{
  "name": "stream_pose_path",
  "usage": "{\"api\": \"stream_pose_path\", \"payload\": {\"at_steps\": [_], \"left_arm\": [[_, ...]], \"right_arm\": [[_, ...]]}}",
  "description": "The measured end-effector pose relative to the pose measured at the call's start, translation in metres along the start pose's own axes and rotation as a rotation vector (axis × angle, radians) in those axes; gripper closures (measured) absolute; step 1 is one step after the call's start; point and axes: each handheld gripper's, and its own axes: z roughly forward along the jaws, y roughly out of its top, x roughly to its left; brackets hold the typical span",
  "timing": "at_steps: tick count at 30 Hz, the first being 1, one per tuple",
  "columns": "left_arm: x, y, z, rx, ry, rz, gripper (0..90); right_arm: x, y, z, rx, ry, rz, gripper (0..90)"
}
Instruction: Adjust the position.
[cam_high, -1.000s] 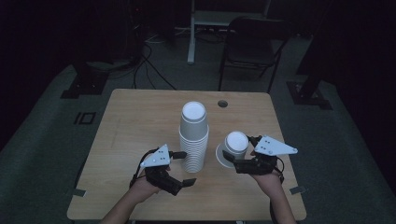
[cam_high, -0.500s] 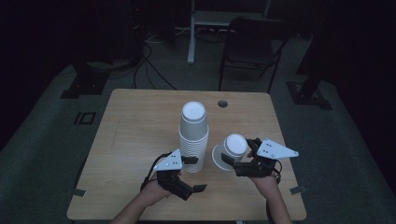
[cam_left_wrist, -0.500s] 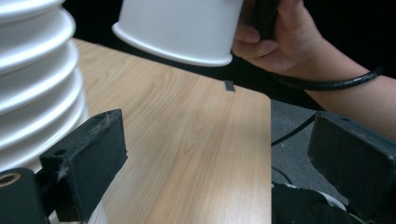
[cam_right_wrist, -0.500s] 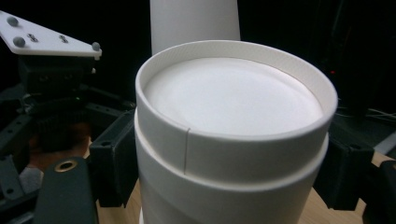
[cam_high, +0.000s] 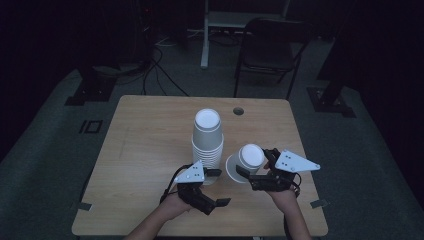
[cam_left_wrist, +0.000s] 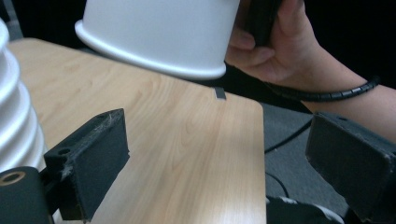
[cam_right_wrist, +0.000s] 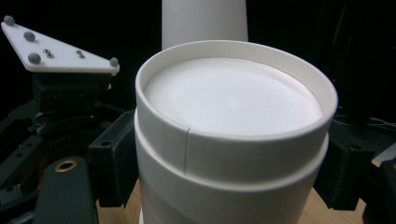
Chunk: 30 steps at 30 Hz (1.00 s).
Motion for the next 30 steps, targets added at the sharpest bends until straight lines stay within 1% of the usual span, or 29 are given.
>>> {"api": "stream_pose_path", "payload": {"at_steps": [2, 3, 4, 5, 6, 7, 11, 12, 13, 14, 15, 19, 21, 22, 24, 26, 27, 28, 29, 30], "left_arm": [[0.001, 0.001, 0.000, -0.001, -0.006, 0.001, 6.3], [0.002, 0.004, 0.002, -0.006, -0.009, 0.003, 6.3], [0.002, 0.005, 0.003, -0.010, -0.009, 0.004, 6.3], [0.002, 0.007, 0.003, -0.018, -0.008, 0.007, 6.2], [0.002, 0.008, 0.004, -0.023, -0.016, 0.008, 6.3], [0.002, 0.009, 0.005, -0.022, -0.015, 0.011, 6.3], [-0.001, 0.012, 0.008, -0.046, -0.024, 0.022, 6.3], [-0.001, 0.013, 0.009, -0.054, -0.029, 0.027, 6.3], [-0.001, 0.013, 0.009, -0.067, -0.042, 0.028, 6.3], [-0.001, 0.013, 0.009, -0.067, -0.042, 0.028, 6.3], [-0.002, 0.014, 0.008, -0.094, -0.056, 0.033, 6.3], [-0.003, 0.017, 0.007, -0.130, -0.071, 0.042, 6.4], [-0.002, 0.019, 0.007, -0.147, -0.075, 0.044, 6.4], [-0.002, 0.019, 0.007, -0.154, -0.083, 0.042, 6.4], [-0.001, 0.019, 0.007, -0.180, -0.090, 0.044, 6.5], [-0.001, 0.018, 0.007, -0.213, -0.102, 0.046, 10.9], [-0.001, 0.017, 0.008, -0.227, -0.102, 0.045, 12.0], [-0.001, 0.017, 0.008, -0.233, -0.092, 0.046, 12.2], [-0.001, 0.016, 0.009, -0.238, -0.094, 0.050, 15.1], [-0.001, 0.016, 0.010, -0.251, -0.095, 0.050, 15.2]], "right_arm": [[0.001, 0.001, 0.000, 0.001, -0.001, -0.005, 21.4], [0.001, 0.002, 0.000, -0.005, 0.000, -0.008, 21.4], [0.002, 0.004, -0.002, -0.026, 0.014, -0.003, 21.4], [0.003, 0.005, -0.002, -0.031, 0.021, -0.002, 21.4], [0.003, 0.006, -0.003, -0.038, 0.021, -0.006, 21.4], [0.004, 0.007, -0.004, -0.043, 0.018, -0.012, 21.4], [0.005, 0.009, -0.007, -0.063, 0.031, -0.008, 21.4], [0.006, 0.010, -0.007, -0.066, 0.030, -0.011, 21.4], [0.006, 0.010, -0.007, -0.067, 0.033, -0.013, 21.4], [0.006, 0.010, -0.007, -0.067, 0.033, -0.013, 21.4], [0.007, 0.011, -0.007, -0.070, 0.038, -0.012, 21.4], [0.009, 0.013, -0.008, -0.081, 0.054, -0.017, 21.4], [0.010, 0.014, -0.008, -0.085, 0.052, -0.025, 21.4], [0.010, 0.015, -0.009, -0.089, 0.061, -0.023, 21.4], [0.011, 0.016, -0.009, -0.096, 0.058, -0.024, 21.4], [0.011, 0.017, -0.009, -0.105, 0.066, -0.022, 21.3], [0.011, 0.017, -0.009, -0.106, 0.066, -0.022, 21.3], [0.012, 0.018, -0.009, -0.106, 0.065, -0.023, 21.3], [0.012, 0.018, -0.009, -0.108, 0.067, -0.024, 21.3], [0.012, 0.019, -0.009, -0.108, 0.068, -0.025, 21.3]]}}
